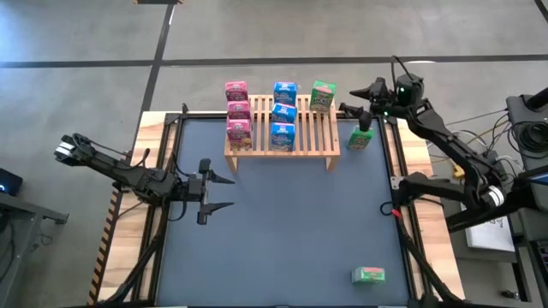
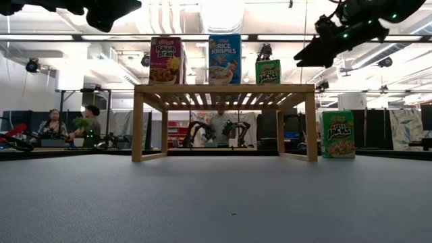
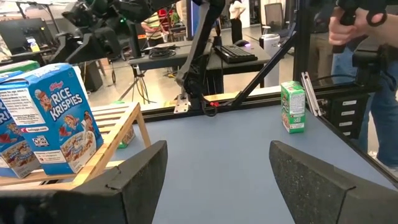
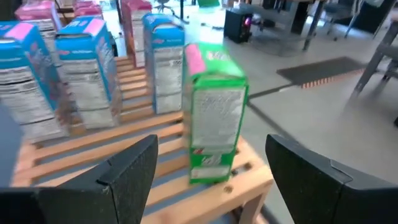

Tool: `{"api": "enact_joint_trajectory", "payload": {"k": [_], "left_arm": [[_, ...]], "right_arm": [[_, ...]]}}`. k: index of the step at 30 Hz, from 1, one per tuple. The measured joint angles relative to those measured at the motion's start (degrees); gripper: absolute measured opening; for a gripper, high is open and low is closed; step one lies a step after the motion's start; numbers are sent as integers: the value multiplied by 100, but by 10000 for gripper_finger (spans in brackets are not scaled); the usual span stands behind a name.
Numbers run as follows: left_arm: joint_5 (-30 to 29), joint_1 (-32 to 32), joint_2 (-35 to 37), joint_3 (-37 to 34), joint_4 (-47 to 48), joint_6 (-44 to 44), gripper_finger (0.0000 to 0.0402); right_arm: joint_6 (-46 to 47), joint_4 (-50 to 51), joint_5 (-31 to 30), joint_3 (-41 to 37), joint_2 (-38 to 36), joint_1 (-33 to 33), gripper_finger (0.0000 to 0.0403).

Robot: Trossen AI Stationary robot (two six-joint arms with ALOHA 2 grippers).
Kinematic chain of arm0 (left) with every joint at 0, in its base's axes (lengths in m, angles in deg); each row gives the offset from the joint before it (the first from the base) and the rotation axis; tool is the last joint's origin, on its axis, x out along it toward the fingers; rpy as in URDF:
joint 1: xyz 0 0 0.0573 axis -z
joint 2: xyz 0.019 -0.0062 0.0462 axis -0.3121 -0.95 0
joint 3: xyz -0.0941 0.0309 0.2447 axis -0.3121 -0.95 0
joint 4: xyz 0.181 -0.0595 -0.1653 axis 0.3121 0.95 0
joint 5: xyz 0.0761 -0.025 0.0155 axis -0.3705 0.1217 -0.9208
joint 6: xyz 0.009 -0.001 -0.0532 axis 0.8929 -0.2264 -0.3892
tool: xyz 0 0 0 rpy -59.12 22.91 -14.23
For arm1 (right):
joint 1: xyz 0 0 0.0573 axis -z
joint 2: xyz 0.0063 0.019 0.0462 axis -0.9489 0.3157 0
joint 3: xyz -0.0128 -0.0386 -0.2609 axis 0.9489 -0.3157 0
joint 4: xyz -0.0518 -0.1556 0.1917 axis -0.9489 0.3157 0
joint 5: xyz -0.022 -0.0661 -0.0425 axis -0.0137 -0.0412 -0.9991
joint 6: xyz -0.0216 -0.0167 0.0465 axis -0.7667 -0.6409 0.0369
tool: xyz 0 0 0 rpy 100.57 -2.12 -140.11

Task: Stack cereal on shelf
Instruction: Put the top green cereal box on the shelf aligned with the other green cereal box

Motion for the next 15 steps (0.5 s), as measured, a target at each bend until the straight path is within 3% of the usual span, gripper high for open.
{"api": "enact_joint_trajectory", "payload": {"k": [7,15], "left_arm": [[0,-1,0,0,1,0,265],[0,-1,0,0,25,-28,265]], "right_arm": [[-618,1578,-271,0,-474,-343,286],[-480,2655,-1724,0,-834,-632,286]]}}
